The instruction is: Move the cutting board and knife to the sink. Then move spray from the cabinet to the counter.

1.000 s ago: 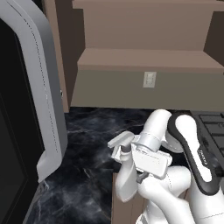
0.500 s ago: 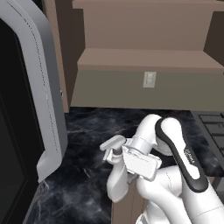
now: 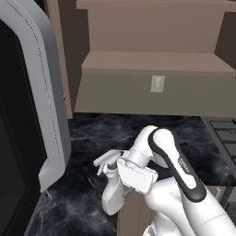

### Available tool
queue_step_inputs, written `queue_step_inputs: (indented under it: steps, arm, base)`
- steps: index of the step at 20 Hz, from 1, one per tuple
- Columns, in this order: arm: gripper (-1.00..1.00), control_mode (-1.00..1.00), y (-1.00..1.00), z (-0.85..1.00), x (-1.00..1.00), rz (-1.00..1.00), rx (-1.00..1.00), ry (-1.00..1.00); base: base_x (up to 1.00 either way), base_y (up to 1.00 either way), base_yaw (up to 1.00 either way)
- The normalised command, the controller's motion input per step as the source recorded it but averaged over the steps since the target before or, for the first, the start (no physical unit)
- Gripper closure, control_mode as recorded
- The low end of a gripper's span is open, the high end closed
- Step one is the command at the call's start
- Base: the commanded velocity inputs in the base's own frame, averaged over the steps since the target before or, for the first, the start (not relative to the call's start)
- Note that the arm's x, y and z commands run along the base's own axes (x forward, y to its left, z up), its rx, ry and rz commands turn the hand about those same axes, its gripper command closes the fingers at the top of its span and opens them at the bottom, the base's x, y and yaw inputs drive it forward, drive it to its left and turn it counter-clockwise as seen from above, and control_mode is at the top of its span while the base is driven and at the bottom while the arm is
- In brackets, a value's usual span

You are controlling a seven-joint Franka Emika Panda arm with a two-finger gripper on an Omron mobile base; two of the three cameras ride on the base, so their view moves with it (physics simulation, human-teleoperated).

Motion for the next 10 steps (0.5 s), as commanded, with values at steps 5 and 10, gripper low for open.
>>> queue_step_inputs:
  steps: [5,10]
  arm:
    - [1.00,-1.00,0.15,-0.31,0.16,0.00,0.00,-0.05]
    - [1.00,-1.00,0.15,-0.25,0.21,0.00,0.00,-0.06]
  base:
    - [0.00,0.00,0.00]
    - [0.00,0.00,0.00]
